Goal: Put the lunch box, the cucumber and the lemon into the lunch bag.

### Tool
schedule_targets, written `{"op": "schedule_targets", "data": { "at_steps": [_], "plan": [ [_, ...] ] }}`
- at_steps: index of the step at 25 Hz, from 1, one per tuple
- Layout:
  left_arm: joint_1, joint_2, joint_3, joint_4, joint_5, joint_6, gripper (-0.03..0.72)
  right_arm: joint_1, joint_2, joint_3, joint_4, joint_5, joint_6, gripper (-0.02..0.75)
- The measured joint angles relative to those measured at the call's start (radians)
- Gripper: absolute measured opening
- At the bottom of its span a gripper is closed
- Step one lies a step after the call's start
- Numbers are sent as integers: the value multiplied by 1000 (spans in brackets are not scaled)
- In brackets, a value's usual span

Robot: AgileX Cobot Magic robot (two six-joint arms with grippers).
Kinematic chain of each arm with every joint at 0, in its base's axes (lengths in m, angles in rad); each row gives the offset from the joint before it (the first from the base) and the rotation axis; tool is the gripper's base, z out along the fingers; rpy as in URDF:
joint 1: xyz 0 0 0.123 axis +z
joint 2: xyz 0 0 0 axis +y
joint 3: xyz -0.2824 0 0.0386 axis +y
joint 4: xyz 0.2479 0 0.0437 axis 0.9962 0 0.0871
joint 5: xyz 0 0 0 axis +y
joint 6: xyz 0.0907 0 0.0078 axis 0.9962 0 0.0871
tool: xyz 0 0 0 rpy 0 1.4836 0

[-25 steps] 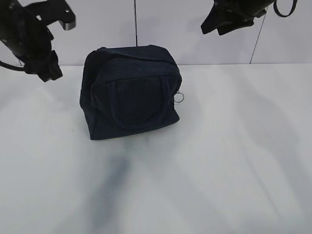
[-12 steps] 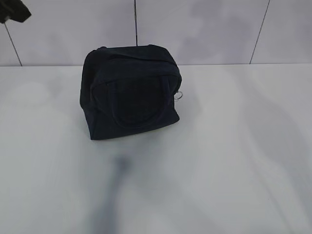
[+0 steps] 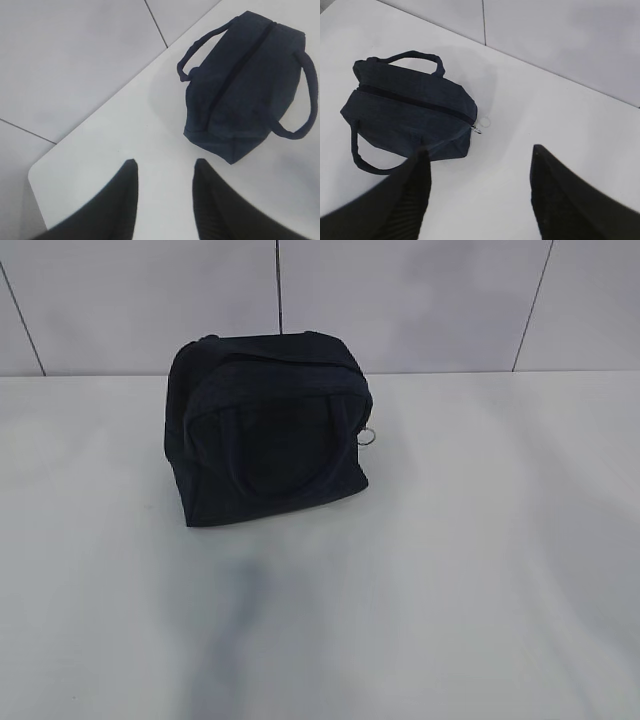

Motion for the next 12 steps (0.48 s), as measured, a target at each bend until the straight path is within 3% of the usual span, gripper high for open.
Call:
{"op": "schedule_targets", "data": {
  "at_steps": [6, 12],
  "plan": [
    [0, -93, 0, 2, 144, -101, 295, 0, -178, 87, -17, 6, 0, 474],
    [0, -201, -2, 28, 246, -170, 304, 0, -394, 211, -113, 10, 1, 474]
  ]
}}
